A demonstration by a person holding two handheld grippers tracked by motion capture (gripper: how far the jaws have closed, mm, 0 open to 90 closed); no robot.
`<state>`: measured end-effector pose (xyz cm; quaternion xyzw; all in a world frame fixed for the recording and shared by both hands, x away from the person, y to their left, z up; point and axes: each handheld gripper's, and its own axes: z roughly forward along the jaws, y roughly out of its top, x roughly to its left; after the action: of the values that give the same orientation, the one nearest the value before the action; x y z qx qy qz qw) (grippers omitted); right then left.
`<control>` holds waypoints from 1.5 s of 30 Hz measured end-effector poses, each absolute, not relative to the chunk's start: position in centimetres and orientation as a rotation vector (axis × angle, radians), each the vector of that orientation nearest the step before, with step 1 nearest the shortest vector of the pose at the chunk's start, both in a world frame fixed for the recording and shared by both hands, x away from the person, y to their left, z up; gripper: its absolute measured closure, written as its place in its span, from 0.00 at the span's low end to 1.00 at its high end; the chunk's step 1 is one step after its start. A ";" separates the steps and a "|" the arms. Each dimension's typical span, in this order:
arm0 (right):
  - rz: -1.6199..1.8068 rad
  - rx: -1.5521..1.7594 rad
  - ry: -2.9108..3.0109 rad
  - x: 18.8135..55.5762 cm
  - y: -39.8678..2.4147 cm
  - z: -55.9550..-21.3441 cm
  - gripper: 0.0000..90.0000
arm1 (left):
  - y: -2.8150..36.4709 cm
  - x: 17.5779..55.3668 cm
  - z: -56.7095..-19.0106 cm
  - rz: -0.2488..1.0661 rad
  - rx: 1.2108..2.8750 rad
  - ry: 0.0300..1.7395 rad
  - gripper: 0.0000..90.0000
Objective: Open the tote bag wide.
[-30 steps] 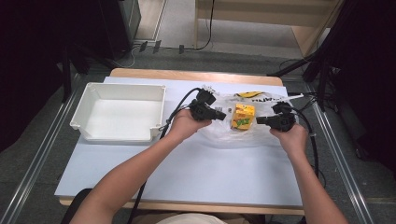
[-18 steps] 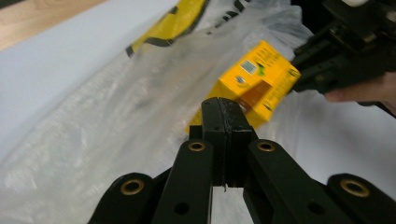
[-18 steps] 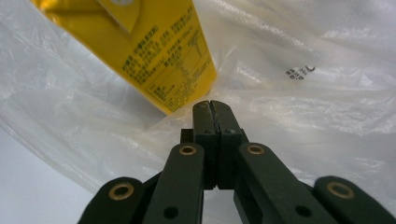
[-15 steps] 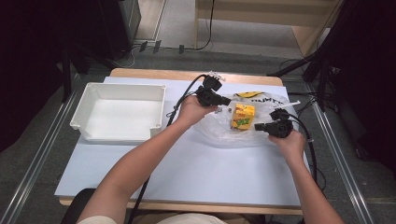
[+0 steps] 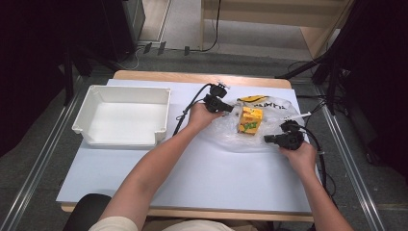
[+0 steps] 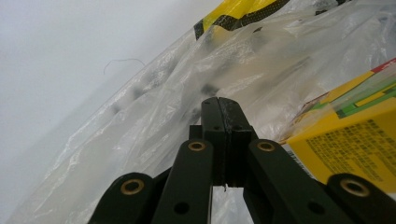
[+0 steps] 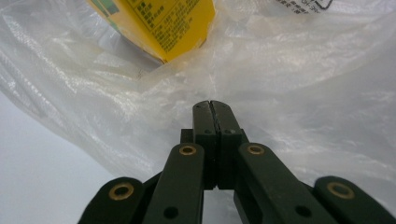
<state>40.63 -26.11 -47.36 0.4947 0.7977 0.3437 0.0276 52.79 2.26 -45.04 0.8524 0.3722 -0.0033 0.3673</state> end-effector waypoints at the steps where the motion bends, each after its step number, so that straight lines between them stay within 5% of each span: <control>1: 1.067 1.528 2.460 40.4 -26.2 -47.4 1.00 | 2.3 52.8 -45.2 -0.010 2.193 0.953 1.00; 20: 1.054 1.451 2.473 35.5 -27.2 -47.5 1.00 | 2.8 52.6 -47.1 -0.011 2.186 0.961 1.00; 45: 1.178 1.436 2.451 36.2 -27.1 -46.2 0.96 | 2.8 51.8 -45.2 -0.059 2.176 0.954 0.90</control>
<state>36.21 -27.12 -46.19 0.4666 0.7966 0.3829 0.0330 51.84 2.80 -45.21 0.8495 0.3724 -0.0230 0.3730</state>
